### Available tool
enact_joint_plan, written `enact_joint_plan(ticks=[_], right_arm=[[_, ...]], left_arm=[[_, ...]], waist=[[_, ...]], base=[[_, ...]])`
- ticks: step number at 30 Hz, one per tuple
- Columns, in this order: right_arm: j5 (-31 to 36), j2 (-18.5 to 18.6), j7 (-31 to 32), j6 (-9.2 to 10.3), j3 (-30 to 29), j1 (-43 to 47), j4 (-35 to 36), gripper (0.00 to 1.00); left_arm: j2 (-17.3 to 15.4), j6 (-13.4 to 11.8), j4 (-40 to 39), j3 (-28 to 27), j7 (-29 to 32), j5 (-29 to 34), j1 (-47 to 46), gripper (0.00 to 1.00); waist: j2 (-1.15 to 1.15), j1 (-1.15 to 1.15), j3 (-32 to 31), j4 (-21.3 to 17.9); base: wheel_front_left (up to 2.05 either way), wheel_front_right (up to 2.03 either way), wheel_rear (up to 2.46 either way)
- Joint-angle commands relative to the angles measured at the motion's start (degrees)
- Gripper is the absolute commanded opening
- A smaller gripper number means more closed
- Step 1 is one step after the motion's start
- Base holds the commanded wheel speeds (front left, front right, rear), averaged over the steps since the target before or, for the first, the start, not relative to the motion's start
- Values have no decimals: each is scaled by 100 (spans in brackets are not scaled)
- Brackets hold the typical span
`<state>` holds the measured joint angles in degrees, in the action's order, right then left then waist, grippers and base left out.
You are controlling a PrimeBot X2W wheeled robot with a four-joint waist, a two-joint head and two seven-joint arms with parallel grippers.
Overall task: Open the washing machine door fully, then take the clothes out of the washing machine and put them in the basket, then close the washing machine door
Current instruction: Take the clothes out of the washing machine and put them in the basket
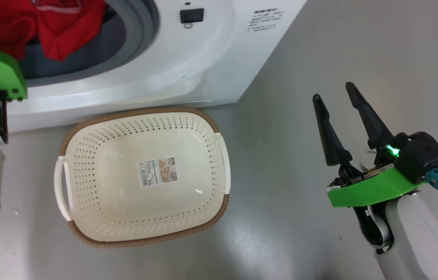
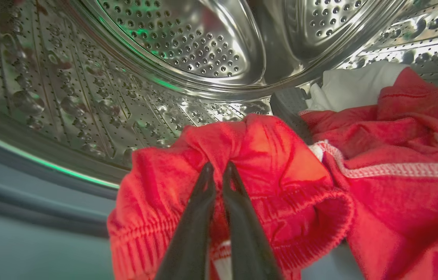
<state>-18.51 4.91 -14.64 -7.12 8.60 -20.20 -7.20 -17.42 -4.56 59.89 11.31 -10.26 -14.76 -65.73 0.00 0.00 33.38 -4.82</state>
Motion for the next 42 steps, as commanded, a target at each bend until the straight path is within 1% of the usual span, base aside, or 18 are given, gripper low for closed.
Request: enact_joint_plan(ticks=[1, 7, 13, 20, 28, 34, 37, 42], right_arm=[[-21, 8, -36, -36, 110, 62, 113, 100], [-24, 19, -36, -36, 97, 121, 82, 100], [-41, 33, -36, -36, 151, 190, 30, 100], [-79, 80, -36, -36, 148, 353, 7, 100], [-101, 77, -36, -36, 149, 533, -61, 100], [-122, 48, -36, -36, 181, 578, -99, 100], [-124, 41, -36, -36, 175, 598, -126, 100], [-141, 28, -36, -36, 186, 637, -171, 100]], left_arm=[[-303, 16, -198, -105, -179, -14, 144, 0], [-257, 104, -551, -180, -425, -132, 385, 0], [-238, 126, -870, -237, -465, -188, 746, 0], [-167, 155, -1530, -365, -472, -304, 1354, 0], [-168, 78, -2515, -445, -473, -279, 2041, 0], [-170, -25, -3285, -497, -474, -281, 2587, 0], [-113, -97, -3687, -477, -388, -323, 2882, 0], [-113, -215, -4410, -433, -202, -331, 3333, 0]], waist=[[0, 0, -56, 45], [0, 0, -223, 124], [0, 0, -481, 108], [0, 0, -845, 97], [0, 0, -1198, 140], [0, 0, -1376, 144], [0, 0, -1439, 160], [0, 0, -1543, 183]], base=[[0, 0, 0], [0, 0, 0], [0, 0, 0], [0, 0, 0], [0, 0, 0], [0, 0, 0], [0, 0, 0], [0, 0, 0]])
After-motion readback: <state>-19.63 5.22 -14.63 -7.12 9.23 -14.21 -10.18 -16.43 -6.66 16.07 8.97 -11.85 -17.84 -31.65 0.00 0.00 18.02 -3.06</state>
